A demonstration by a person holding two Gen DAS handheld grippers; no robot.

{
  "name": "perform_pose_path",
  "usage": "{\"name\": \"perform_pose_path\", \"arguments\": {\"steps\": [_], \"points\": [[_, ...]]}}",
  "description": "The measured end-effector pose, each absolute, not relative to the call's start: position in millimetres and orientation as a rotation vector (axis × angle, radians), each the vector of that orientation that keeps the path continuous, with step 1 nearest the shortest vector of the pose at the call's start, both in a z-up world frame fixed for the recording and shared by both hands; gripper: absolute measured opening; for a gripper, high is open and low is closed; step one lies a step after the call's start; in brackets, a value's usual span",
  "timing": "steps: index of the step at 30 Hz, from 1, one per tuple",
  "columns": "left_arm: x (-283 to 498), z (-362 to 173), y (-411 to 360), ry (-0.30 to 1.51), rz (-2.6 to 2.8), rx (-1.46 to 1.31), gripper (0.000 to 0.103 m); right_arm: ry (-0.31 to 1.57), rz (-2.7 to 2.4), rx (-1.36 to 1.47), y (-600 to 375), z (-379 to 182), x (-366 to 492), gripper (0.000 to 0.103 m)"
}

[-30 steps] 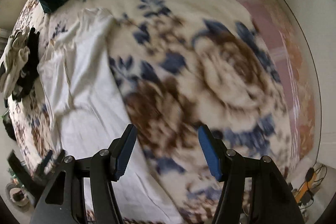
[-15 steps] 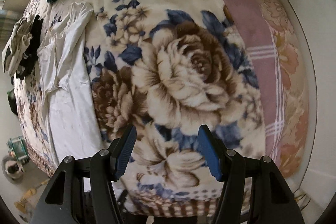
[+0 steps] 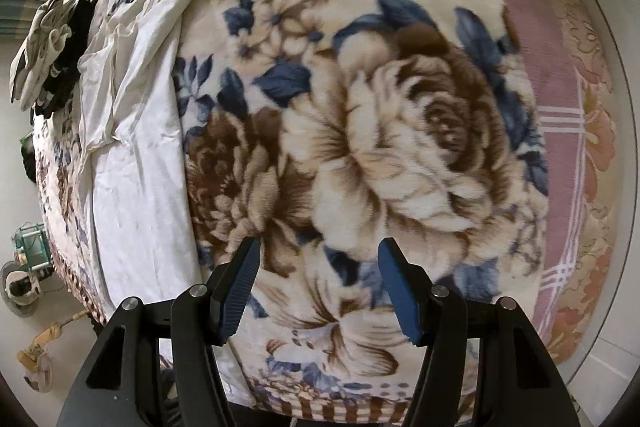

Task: Fold small clothes
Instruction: 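Grasp the T-shirt hem edge with the left tool and lift it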

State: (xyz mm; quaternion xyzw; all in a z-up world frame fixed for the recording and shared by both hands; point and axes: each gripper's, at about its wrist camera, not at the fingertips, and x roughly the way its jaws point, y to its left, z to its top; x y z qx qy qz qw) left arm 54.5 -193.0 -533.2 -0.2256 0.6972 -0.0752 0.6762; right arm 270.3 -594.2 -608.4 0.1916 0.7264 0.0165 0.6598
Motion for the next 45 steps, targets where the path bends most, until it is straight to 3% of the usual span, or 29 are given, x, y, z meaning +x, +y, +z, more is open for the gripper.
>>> {"name": "perform_pose_path", "arguments": {"steps": [2,4,14,20,23,24,27,33,35,37,39,45], "points": [[50.6,-536.0,-193.0,1.568,-0.179,-0.511,0.036,1.645,0.046,0.444,-588.5,-610.9,271.6,0.064],[48.1,-533.6,-192.2,1.555,-0.2,-0.515,0.002,1.645,0.057,0.442,-580.9,-611.6,273.3,0.064],[39.4,-512.8,-156.0,1.483,-0.169,-0.529,0.002,1.644,0.093,0.412,-553.9,-612.8,275.1,0.064],[39.7,-525.7,-141.6,1.59,-0.01,-0.5,0.011,1.678,0.109,0.43,-544.2,-623.9,270.5,0.064],[40.7,-486.9,-148.6,1.484,0.006,-0.397,0.05,1.674,0.128,0.426,-543.5,-620.3,271.2,0.064],[40.8,-477.8,-157.5,1.462,0.002,-0.354,0.069,1.67,0.126,0.413,-544.5,-618.1,272.4,0.064],[40.0,-476.0,-212.2,1.469,-0.117,-0.191,0.07,1.659,0.113,0.403,-553.0,-615.4,280.0,0.064],[33.1,-538.3,-256.8,1.603,-0.14,-0.043,0.069,1.615,0.108,0.451,-566.2,-610.9,307.5,0.064],[35.0,-538.5,-243.9,1.559,-0.113,-0.09,0.056,1.593,0.142,0.468,-563.2,-612.1,323.2,0.064],[35.5,-536.0,-232.5,1.526,-0.1,-0.082,0.013,1.563,0.198,0.498,-557.9,-618.8,347.0,0.064],[36.6,-535.4,-222.0,1.505,-0.115,-0.079,0.008,1.537,0.24,0.512,-551.4,-628.4,373.2,0.064],[38.8,-531.1,-216.7,1.472,-0.144,-0.072,0.006,1.423,0.309,0.72,-541.5,-664.9,467.0,0.064]]}}
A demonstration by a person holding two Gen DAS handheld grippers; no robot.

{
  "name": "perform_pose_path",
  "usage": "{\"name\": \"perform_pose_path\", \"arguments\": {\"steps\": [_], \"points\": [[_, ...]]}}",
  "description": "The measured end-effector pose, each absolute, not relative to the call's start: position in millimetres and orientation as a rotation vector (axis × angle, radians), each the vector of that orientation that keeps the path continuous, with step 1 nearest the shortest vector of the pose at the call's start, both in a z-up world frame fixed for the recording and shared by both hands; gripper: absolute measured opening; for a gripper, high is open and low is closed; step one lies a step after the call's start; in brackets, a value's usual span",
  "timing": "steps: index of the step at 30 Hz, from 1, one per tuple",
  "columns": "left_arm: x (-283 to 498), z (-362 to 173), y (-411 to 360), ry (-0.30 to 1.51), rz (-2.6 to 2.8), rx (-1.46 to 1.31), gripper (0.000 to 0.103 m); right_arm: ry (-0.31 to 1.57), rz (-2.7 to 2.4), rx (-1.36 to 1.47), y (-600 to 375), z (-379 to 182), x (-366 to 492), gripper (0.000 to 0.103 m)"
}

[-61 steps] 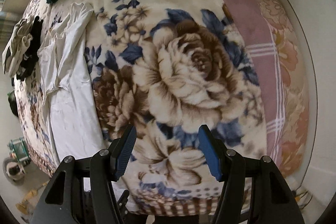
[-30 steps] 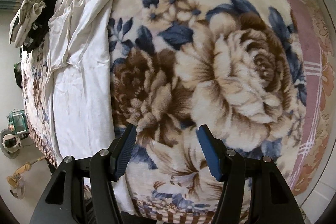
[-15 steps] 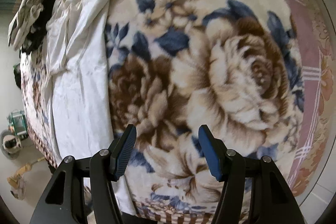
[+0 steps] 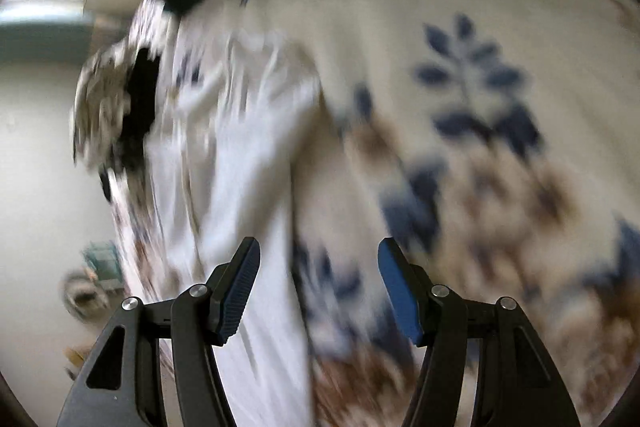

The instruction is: Fold small clothes

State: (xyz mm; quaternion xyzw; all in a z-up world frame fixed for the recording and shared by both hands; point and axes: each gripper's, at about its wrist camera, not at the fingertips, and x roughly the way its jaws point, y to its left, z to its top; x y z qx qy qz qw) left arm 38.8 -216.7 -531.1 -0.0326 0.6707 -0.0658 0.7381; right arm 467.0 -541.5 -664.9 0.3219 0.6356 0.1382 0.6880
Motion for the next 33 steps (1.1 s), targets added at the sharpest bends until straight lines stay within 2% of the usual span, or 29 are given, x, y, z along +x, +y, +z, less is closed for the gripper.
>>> {"name": "perform_pose_path", "arguments": {"steps": [4,5,6,7,8,13,18,24,29,33], "points": [[37.0,-524.6,-212.2,1.462,-0.141,-0.097,0.005,1.425,0.307,0.814,-528.5,-692.5,510.2,0.064],[39.4,-522.8,-214.3,1.454,-0.138,-0.108,0.005,1.416,0.306,0.818,-523.8,-694.7,516.3,0.06],[37.7,-517.0,-212.5,1.443,-0.136,-0.116,0.005,1.392,0.304,0.816,-519.2,-693.2,520.5,0.052],[36.2,-510.2,-206.4,1.429,-0.132,-0.129,0.005,1.37,0.323,0.826,-515.1,-691.0,522.0,0.018],[36.7,-507.0,-203.2,1.424,-0.131,-0.139,0.005,1.374,0.346,0.834,-508.9,-690.0,524.7,0.008],[39.4,-482.2,-174.6,1.381,-0.078,-0.218,0.004,1.379,0.335,0.783,-489.0,-665.1,531.6,0.006],[46.2,-457.4,-136.0,1.332,0.001,-0.324,0.004,1.397,0.264,0.666,-469.6,-613.6,536.2,0.006],[44.1,-442.3,-60.9,1.281,0.13,-0.472,0.004,1.472,0.18,0.502,-388.7,-573.5,572.3,0.006],[49.9,-458.0,1.1,1.252,0.229,-0.542,0.004,1.501,0.17,0.41,-291.1,-576.9,600.4,0.006],[55.0,-485.8,48.2,1.272,0.275,-0.585,0.004,1.54,0.109,0.312,-219.0,-606.9,615.1,0.006]]}}
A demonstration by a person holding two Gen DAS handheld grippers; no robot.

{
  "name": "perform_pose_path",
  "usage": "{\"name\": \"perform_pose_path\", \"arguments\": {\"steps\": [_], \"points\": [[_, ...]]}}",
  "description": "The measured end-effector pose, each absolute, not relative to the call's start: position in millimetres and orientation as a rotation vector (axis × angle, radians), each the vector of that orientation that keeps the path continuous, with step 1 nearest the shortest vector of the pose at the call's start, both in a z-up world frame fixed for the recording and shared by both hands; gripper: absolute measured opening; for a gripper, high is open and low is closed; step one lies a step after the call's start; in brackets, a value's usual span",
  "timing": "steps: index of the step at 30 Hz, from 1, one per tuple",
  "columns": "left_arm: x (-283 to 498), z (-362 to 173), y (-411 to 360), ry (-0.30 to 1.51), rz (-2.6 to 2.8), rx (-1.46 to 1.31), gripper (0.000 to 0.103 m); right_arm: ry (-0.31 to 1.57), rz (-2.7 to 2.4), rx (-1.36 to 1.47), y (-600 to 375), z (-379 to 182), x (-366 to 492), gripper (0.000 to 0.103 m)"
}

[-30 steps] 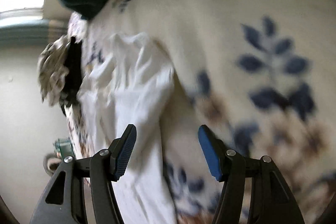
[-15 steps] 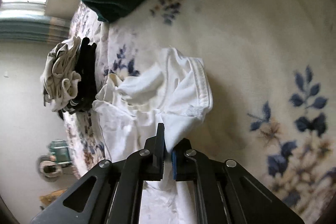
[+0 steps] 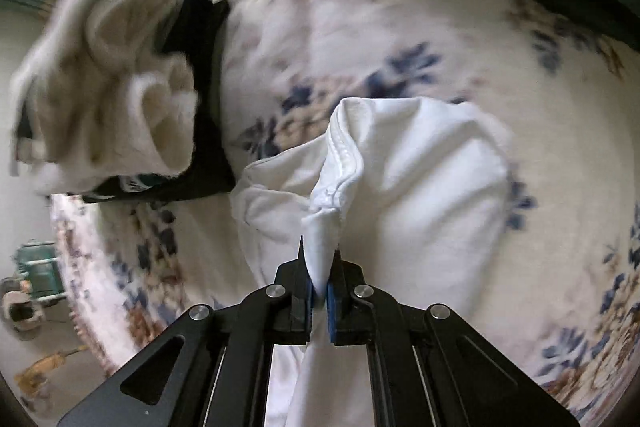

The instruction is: Fold small clothes

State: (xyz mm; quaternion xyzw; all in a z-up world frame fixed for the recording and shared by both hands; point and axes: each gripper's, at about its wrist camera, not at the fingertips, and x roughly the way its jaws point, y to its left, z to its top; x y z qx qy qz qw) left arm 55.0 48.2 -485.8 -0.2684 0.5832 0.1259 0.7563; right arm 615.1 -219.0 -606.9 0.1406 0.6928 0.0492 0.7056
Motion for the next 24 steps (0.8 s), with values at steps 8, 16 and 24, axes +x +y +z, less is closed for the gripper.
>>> {"name": "perform_pose_path", "arguments": {"steps": [8,16,24], "points": [[41.0,-514.8,98.9,1.325,0.274,-0.765,0.01,1.598,0.02,0.259,-164.5,-642.8,623.2,0.016],[16.7,-467.1,148.1,1.254,0.302,-0.823,0.061,1.582,0.269,0.441,-175.8,-580.1,567.7,0.082],[64.9,-483.2,94.8,1.376,-0.027,-0.558,0.062,1.514,0.318,0.211,-204.7,-527.0,376.1,0.082]]}}
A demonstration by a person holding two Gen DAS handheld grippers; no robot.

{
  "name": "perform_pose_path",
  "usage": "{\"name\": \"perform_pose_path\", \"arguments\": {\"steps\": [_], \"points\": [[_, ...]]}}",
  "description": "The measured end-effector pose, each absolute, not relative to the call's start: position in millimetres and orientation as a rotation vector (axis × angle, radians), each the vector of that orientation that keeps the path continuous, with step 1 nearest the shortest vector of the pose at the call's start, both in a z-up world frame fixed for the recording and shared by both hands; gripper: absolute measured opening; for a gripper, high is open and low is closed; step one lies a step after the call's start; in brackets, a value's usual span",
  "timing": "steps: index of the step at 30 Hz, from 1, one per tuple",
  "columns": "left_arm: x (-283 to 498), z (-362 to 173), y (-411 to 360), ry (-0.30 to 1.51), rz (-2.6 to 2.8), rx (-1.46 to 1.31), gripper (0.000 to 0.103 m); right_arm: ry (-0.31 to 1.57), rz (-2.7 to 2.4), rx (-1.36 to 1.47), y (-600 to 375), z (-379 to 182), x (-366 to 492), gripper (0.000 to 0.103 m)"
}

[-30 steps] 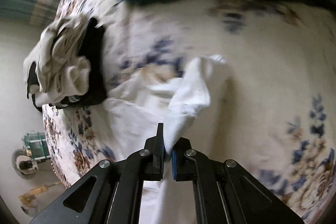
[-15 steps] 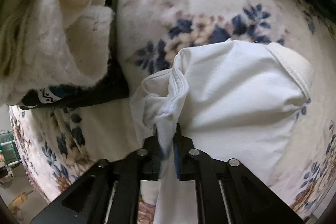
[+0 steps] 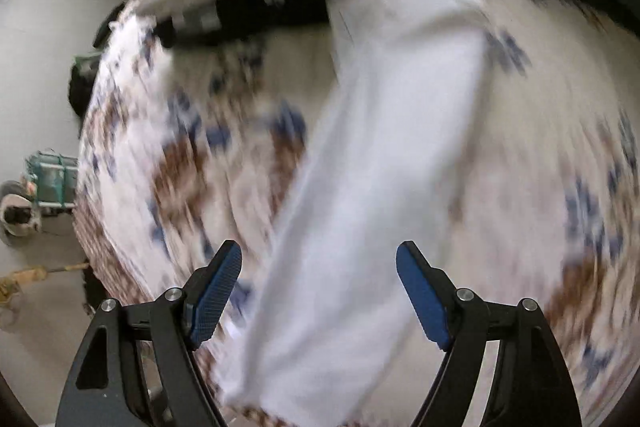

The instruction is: Fold small clothes

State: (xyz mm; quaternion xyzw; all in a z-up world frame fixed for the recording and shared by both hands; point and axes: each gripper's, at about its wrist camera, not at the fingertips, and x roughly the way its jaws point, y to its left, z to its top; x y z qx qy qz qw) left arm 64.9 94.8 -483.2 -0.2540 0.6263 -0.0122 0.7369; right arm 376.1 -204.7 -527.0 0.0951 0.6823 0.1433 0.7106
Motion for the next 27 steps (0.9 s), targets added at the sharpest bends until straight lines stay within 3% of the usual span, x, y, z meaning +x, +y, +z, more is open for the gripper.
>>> {"name": "perform_pose_path", "arguments": {"steps": [3,6,12,16,20,21,22,24,27], "points": [[74.9,-514.0,77.6,1.487,-0.078,-0.389,0.062,1.596,0.223,0.259,-231.4,-554.8,299.2,0.082],[68.3,-529.5,114.0,1.52,-0.012,-0.375,0.062,1.678,0.102,0.377,-252.9,-593.4,230.2,0.082],[69.4,-505.3,163.1,1.488,0.036,-0.417,0.062,1.719,-0.001,0.587,-265.0,-638.1,127.5,0.082],[70.5,-489.2,133.5,1.478,-0.094,-0.421,0.062,1.716,-0.031,0.657,-263.2,-654.3,87.7,0.082],[67.6,-493.2,78.2,1.514,-0.211,-0.255,0.061,1.69,-0.057,0.727,-267.8,-661.5,58.2,0.081],[64.9,-496.9,66.1,1.511,-0.231,-0.204,0.048,1.686,-0.058,0.752,-268.7,-663.0,51.6,0.08],[65.7,-500.3,61.6,1.506,-0.233,-0.182,0.009,1.68,-0.058,0.773,-269.5,-664.7,44.0,0.076],[62.8,-504.9,56.5,1.49,-0.231,-0.153,0.003,1.661,-0.052,0.814,-268.0,-666.2,35.5,0.068],[61.7,-496.0,60.9,1.455,-0.241,-0.185,0.002,1.636,-0.044,0.843,-267.3,-667.7,25.8,0.043]]}}
